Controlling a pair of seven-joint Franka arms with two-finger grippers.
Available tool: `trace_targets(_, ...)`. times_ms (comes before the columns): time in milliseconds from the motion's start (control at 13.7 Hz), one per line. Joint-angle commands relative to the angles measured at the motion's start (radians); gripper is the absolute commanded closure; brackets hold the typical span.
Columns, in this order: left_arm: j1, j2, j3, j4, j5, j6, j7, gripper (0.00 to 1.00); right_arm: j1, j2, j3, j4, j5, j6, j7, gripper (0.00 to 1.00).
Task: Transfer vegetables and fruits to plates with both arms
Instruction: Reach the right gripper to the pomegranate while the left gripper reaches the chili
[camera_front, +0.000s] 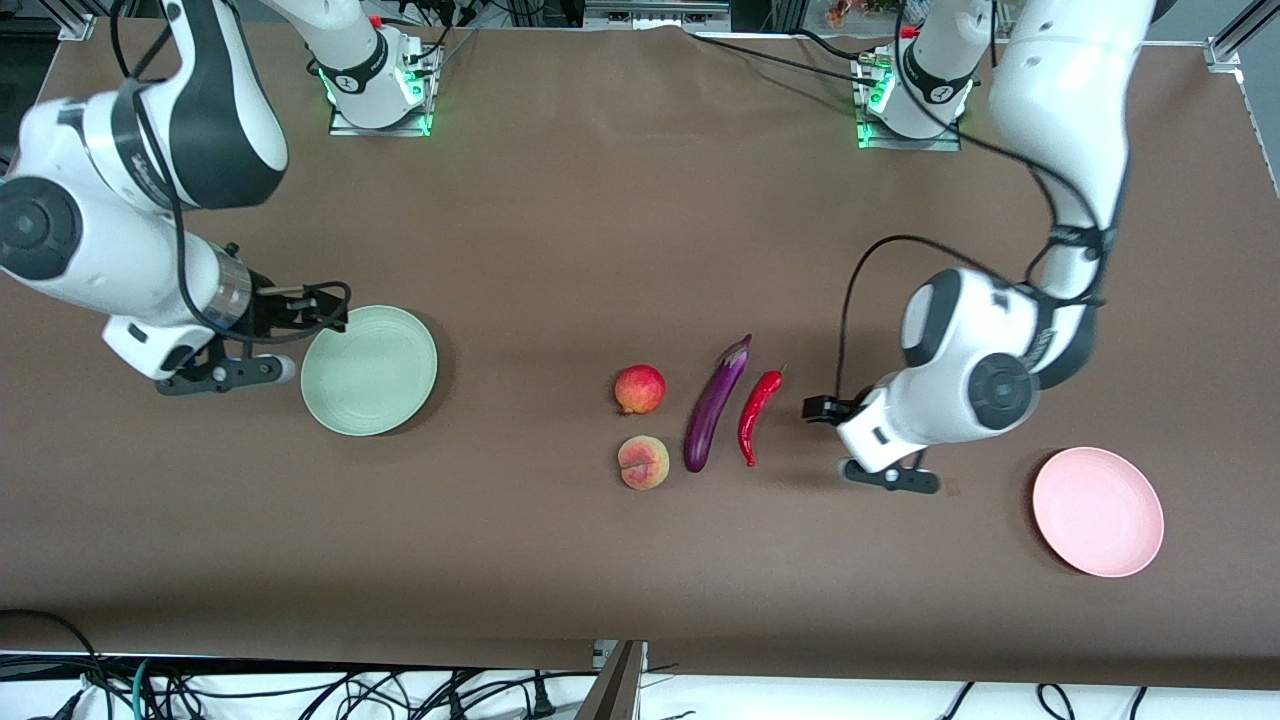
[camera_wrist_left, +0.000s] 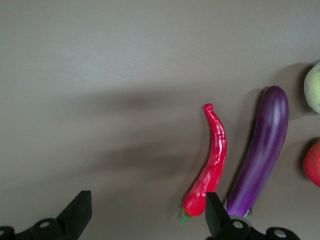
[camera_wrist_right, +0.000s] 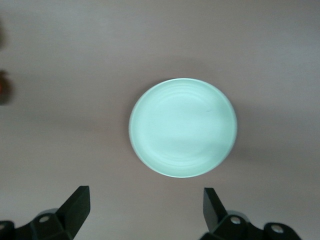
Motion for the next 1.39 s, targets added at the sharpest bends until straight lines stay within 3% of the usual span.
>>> trace_targets(0,-0.048,0.036,0.013,0.016,-0.012,0.057,0.002,0.0,0.031,0.003,-0.001,0.017,0.152,-0.006,-0.002,0.0)
trace_targets(219,-0.077,0.101,0.013,0.015,-0.007,0.168,0.002,0.0,0.112,0.081,-0.001,0.017,0.192,0.135,0.127,0.0)
trace_targets(438,-0.095,0.151,0.014,0.012,-0.007,0.238,0.002,0.0,0.252,0.153,-0.001,0.019,0.191,0.307,0.425,0.0)
trace_targets(804,-0.11,0.156,0.014,0.006,-0.006,0.241,0.004,0.0,0.434,0.259,-0.001,0.019,0.188,0.558,0.899,0.0)
trace_targets(1315,-0.153,0.155,0.014,-0.022,-0.006,0.236,0.004,0.0,0.501,0.403,-0.001,0.022,0.183,0.815,0.999,0.0)
